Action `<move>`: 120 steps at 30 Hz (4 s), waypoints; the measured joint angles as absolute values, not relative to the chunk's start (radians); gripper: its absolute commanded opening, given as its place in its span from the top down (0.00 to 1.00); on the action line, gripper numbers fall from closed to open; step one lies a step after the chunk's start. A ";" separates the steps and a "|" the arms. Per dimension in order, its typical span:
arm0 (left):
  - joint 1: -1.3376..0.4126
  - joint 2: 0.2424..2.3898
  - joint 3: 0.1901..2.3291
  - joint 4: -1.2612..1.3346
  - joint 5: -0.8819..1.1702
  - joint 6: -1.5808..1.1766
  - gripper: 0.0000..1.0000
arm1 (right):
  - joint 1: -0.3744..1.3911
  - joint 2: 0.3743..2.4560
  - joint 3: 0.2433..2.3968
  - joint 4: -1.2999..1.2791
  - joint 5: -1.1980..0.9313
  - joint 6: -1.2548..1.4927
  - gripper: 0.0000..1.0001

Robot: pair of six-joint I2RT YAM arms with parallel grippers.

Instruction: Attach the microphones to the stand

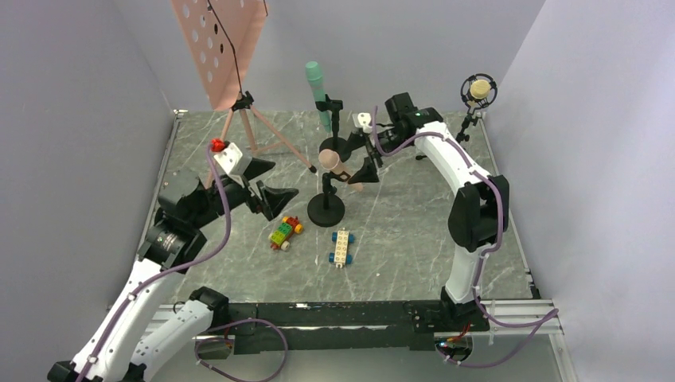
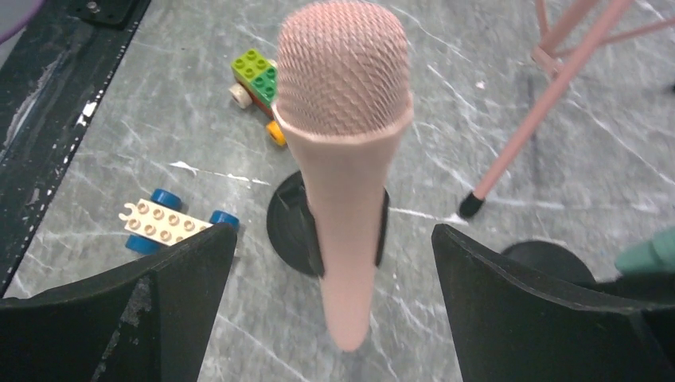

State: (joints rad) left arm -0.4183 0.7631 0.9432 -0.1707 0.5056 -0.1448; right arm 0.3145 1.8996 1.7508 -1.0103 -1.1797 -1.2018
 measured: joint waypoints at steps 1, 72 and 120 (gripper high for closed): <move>-0.418 0.750 0.930 -0.175 0.493 -0.132 0.01 | 0.331 1.900 1.752 -1.006 -1.180 -1.200 0.00; -0.413 0.619 0.720 -0.299 0.238 0.068 0.01 | 0.100 2.012 1.854 -0.930 -1.055 -1.015 0.69; -0.409 0.617 0.720 -0.304 0.238 0.067 0.01 | 0.011 1.863 1.895 -0.462 -0.920 -0.575 0.00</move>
